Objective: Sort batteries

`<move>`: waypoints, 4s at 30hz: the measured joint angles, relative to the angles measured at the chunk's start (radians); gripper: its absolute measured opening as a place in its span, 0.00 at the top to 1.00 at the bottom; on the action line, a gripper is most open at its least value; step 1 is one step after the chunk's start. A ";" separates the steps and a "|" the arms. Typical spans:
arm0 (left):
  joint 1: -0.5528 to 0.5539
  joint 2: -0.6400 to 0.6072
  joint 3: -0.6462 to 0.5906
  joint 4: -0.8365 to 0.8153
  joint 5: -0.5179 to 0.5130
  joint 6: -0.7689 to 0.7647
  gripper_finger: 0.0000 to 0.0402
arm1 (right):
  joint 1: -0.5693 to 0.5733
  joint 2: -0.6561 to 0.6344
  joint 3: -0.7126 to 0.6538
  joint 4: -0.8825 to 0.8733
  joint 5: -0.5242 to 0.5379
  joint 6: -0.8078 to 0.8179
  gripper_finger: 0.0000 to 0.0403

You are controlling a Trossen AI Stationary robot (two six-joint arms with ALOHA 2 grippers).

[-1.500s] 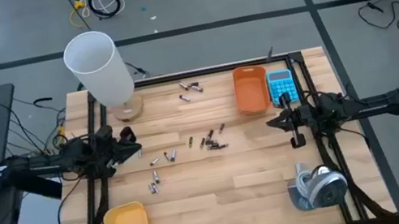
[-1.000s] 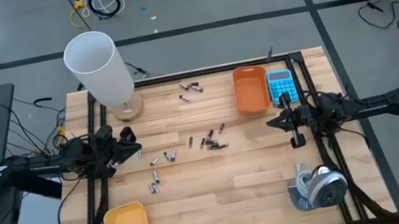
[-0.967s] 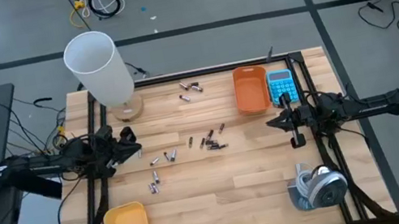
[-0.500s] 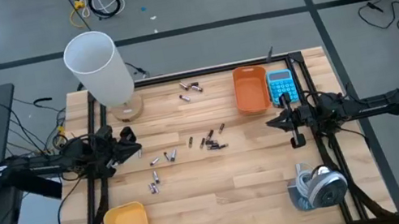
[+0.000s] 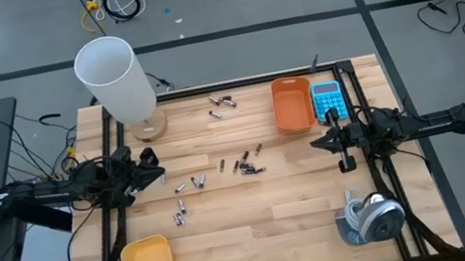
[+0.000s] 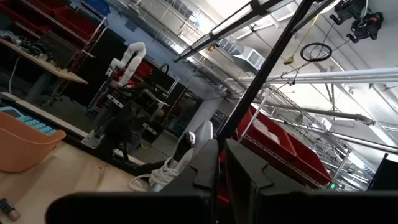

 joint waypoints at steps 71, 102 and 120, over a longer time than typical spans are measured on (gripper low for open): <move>0.000 0.413 0.289 -0.291 -0.226 0.659 0.92 | 0.000 0.325 0.374 0.128 0.193 -0.046 0.98; 0.000 0.414 0.365 -0.728 -0.351 0.651 0.92 | 0.013 1.081 1.103 -0.412 0.314 -0.027 0.98; 0.000 0.414 0.365 -0.813 -0.350 0.594 0.92 | 0.013 1.316 1.277 -0.504 0.313 0.030 0.98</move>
